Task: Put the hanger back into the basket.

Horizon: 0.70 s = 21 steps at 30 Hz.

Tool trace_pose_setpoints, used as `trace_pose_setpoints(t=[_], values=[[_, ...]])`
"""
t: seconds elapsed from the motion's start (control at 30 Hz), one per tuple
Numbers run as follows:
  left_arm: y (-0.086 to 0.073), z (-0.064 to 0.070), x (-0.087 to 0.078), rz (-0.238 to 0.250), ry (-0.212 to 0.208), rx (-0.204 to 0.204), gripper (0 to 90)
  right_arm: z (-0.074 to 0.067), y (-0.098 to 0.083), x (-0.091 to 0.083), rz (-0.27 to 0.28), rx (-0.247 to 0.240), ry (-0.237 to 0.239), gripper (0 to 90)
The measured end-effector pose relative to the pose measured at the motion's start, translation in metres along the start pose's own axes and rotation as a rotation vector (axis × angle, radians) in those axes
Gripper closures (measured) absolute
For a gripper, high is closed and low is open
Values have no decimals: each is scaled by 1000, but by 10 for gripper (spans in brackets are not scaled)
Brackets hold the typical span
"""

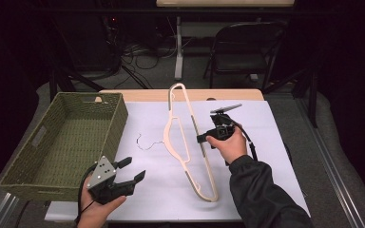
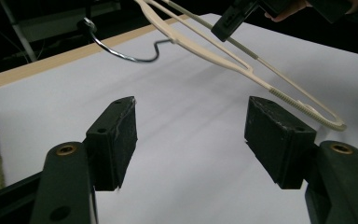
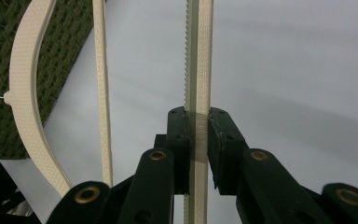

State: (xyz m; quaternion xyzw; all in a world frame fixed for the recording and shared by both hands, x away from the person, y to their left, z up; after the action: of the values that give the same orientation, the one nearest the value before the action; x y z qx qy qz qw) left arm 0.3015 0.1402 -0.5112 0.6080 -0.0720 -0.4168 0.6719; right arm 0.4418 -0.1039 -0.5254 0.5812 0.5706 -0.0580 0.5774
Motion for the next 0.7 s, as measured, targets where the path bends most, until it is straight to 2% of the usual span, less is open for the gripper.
trace_pose_setpoints(t=[0.27,0.33,0.5,0.7], values=[[-4,10,26,-22,-29,-3,351,-6,3,-1,81,36,47,798],[-4,11,32,-24,-37,-21,351,-6,2,0,94,35,54,798],[-5,17,45,-33,-71,-50,350,-7,2,-1,117,37,55,798],[-3,28,60,-51,-116,-61,351,-10,3,-1,127,36,61,798]])
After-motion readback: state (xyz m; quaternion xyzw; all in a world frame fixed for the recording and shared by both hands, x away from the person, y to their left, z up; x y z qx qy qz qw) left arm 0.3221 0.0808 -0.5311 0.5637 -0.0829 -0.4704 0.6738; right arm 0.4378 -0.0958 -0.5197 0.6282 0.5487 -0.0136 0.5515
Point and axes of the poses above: each handheld gripper's, and its own axes: x roughly forward along the jaws, y roughly out of its top, z roughly to its right, the point moved 8 cm from there along x, roughly forward along the jaws, and after that the axes turned 15 degrees about -x, right-handed, at the moved point
